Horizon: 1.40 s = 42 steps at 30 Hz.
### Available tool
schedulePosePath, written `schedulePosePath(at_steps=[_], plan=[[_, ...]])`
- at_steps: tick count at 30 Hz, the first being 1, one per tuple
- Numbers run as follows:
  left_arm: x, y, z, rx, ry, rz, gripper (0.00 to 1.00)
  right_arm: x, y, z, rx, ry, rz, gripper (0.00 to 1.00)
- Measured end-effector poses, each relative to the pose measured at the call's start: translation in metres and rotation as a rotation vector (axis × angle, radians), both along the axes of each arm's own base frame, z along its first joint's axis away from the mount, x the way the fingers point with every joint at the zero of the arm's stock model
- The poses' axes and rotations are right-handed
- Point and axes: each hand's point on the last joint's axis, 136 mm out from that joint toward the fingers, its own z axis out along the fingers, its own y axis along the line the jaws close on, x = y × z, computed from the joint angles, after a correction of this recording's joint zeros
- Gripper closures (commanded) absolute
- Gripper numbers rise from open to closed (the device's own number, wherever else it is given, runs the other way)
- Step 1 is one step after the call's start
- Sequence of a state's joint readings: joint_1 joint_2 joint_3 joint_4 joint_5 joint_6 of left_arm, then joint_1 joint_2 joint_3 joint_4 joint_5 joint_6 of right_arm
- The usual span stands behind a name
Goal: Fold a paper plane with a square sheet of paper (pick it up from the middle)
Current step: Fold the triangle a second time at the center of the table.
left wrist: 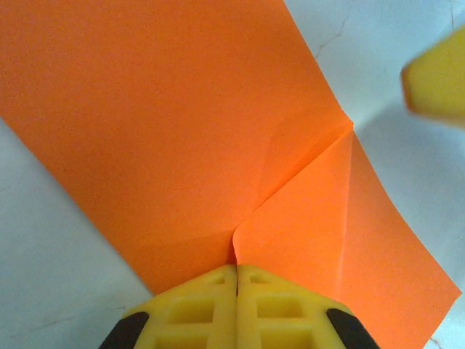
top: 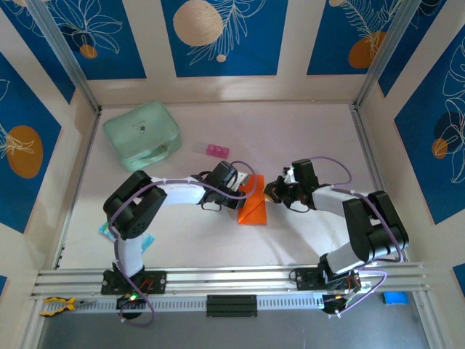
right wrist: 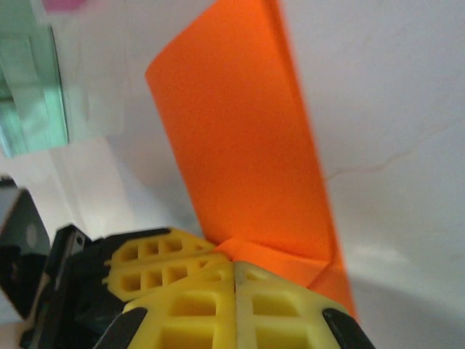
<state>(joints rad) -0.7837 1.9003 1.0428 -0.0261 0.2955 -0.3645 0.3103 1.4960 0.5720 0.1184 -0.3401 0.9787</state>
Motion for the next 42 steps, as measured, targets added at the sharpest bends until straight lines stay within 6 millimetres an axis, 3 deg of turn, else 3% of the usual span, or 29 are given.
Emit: schedulePosePath(at_steps=[7, 19, 26, 31, 33, 38, 42], plan=[[0.000, 0.000, 0.000, 0.000, 0.000, 0.000, 0.98, -0.021, 0.030, -0.013, -0.027, 0.049, 0.085, 1.00], [0.000, 0.000, 0.000, -0.001, 0.001, -0.001, 0.95, -0.024, 0.022, -0.037, -0.081, 0.114, 0.069, 1.00], [0.000, 0.003, 0.004, 0.018, 0.001, 0.012, 0.71, -0.022, 0.024, -0.037, -0.067, 0.101, 0.076, 1.00], [0.002, 0.011, 0.024, 0.019, -0.019, 0.061, 0.63, -0.022, 0.023, -0.037, -0.073, 0.094, 0.085, 1.00], [0.002, 0.013, 0.036, 0.002, -0.028, 0.076, 0.65, -0.023, 0.023, -0.037, -0.073, 0.094, 0.086, 1.00], [-0.005, 0.007, 0.058, -0.067, -0.015, 0.059, 0.83, -0.023, 0.023, -0.037, -0.080, 0.095, 0.084, 1.00], [-0.021, -0.003, 0.056, -0.119, 0.064, -0.004, 0.89, -0.023, 0.023, -0.037, -0.081, 0.097, 0.084, 1.00]])
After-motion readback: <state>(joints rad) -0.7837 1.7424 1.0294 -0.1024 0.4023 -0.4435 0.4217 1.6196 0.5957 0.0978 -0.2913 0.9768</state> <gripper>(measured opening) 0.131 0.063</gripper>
